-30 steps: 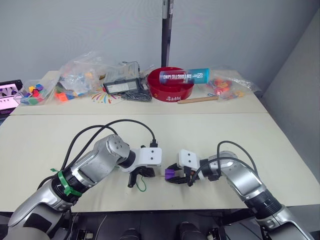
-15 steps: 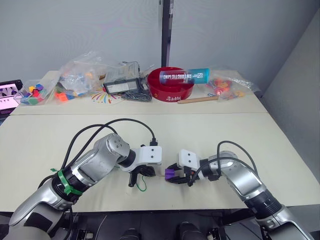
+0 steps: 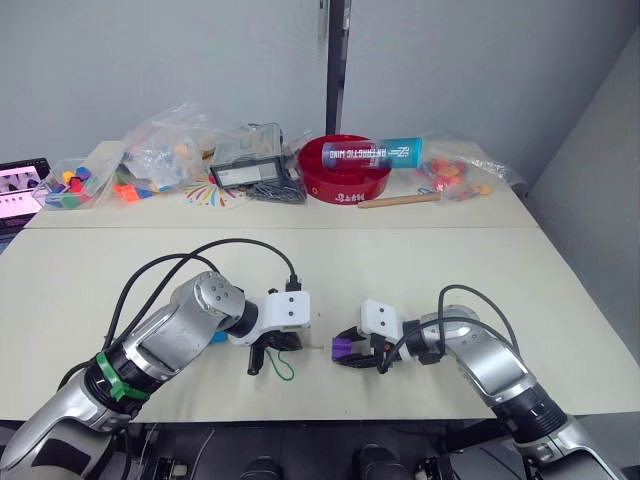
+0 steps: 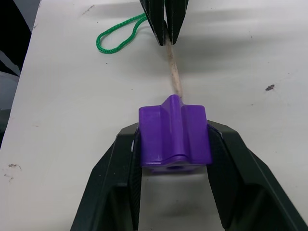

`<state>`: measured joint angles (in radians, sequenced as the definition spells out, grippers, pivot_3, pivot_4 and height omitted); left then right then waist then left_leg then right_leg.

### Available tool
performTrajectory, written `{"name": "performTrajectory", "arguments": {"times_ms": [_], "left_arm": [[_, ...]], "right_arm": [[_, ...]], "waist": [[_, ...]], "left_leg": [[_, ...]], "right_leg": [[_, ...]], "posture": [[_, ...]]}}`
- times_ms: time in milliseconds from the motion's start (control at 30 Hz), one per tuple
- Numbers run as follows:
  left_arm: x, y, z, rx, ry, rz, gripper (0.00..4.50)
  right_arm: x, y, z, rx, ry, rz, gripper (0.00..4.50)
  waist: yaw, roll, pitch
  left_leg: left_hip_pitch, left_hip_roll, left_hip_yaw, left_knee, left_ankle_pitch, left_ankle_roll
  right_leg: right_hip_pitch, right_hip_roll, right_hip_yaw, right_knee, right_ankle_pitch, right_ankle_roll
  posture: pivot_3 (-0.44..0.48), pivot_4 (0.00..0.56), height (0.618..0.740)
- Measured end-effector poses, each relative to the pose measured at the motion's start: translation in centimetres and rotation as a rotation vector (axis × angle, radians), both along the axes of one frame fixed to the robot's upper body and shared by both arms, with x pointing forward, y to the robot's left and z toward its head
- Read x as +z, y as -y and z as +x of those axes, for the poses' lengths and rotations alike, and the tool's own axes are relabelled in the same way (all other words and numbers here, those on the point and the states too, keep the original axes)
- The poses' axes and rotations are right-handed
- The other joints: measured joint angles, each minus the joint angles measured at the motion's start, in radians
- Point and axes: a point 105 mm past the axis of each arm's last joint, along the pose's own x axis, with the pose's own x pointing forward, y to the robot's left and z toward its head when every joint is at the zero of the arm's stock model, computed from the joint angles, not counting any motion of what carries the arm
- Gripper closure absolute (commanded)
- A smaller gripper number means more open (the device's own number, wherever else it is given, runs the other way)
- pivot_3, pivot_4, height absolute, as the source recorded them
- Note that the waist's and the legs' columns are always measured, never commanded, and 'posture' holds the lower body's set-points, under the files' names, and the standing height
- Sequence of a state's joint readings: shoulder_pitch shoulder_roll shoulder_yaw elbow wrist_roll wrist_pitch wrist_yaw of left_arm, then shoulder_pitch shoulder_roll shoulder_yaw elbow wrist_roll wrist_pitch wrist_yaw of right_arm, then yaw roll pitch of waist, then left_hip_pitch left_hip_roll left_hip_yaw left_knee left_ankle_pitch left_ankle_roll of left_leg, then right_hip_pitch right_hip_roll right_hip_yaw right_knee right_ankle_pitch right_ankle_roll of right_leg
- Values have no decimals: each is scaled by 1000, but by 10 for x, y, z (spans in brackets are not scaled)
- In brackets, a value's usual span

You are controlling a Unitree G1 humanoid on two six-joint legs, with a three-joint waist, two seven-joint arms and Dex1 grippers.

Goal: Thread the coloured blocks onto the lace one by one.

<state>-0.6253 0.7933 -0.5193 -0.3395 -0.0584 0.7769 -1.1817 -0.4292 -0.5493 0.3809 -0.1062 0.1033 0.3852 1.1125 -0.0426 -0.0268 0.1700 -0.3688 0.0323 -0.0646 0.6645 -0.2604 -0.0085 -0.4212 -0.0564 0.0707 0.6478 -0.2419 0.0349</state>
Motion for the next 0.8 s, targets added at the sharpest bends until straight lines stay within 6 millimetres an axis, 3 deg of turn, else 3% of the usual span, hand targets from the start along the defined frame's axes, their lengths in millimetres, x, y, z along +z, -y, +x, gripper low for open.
{"name": "performTrajectory", "arguments": {"times_ms": [367,800], "left_arm": [[12,10,-1,-20,25,-25,4439],[11,10,0,-14,26,-26,4439]], "right_arm": [[0,0,1,-5,-7,-6,3123],[1,-1,1,-8,-12,-9,3123]], "waist": [[0,0,0],[0,0,0]], "left_leg": [[0,0,0,0,0,0],[0,0,0,0,0,0]], "right_leg": [[0,0,0,0,0,0],[0,0,0,0,0,0]], "posture": [[0,150,731],[0,150,731]]}}
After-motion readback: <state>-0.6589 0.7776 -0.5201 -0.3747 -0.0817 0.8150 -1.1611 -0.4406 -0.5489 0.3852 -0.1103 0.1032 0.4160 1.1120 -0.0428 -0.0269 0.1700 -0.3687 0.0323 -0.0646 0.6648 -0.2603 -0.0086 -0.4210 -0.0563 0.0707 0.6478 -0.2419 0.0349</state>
